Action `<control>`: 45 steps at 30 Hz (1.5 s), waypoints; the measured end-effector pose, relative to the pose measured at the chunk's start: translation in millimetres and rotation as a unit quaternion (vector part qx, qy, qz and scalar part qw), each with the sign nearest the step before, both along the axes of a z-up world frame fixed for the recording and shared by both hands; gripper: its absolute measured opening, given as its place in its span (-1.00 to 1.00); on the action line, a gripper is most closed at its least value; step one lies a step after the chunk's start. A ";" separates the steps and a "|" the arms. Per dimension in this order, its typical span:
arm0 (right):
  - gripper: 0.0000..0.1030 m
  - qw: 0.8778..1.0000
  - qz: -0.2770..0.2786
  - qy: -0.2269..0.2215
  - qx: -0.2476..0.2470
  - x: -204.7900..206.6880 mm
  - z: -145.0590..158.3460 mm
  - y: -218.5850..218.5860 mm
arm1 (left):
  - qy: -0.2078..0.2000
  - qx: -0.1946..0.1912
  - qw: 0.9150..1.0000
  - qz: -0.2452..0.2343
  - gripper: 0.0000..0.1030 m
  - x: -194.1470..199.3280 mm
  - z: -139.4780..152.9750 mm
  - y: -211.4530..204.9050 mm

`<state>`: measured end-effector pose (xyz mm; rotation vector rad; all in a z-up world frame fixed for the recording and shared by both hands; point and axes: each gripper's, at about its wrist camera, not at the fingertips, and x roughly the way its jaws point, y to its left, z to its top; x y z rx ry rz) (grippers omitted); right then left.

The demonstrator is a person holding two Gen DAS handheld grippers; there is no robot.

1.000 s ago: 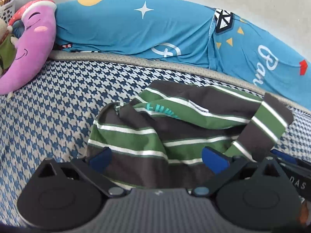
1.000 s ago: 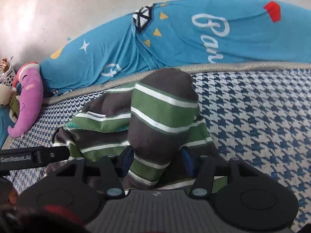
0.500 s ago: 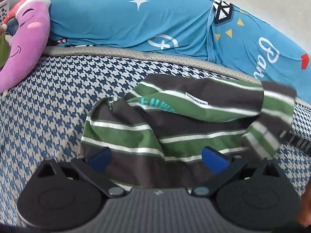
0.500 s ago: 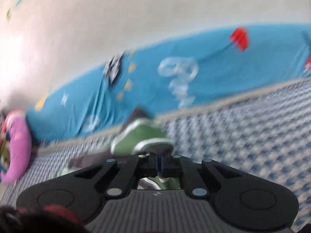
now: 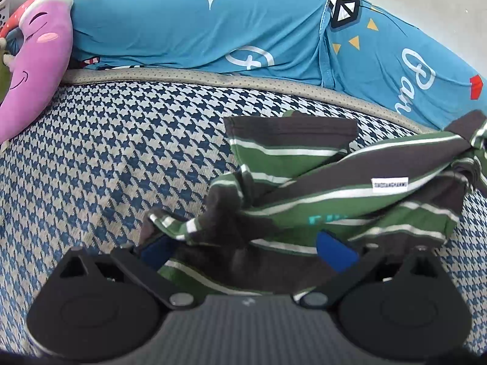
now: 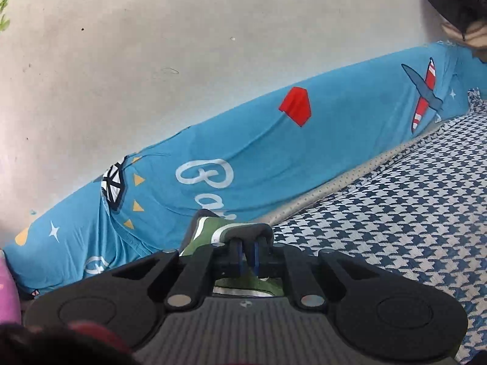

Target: Fold clothes

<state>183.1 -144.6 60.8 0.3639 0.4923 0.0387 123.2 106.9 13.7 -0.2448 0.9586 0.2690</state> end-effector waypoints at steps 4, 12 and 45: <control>-0.75 1.000 0.007 -0.004 0.003 -0.3 3.7 -5.1 | -0.003 -0.002 1.000 0.003 1.00 -1.1 2.0 2.4; -0.21 0.994 -0.033 0.107 -0.005 14.1 -17.0 -30.6 | -0.007 0.000 1.000 -0.002 1.00 -2.2 4.4 -0.3; -0.21 0.951 0.227 0.206 -0.040 -35.5 -61.8 -28.2 | -0.011 0.020 1.000 -0.013 1.00 1.7 3.8 -10.5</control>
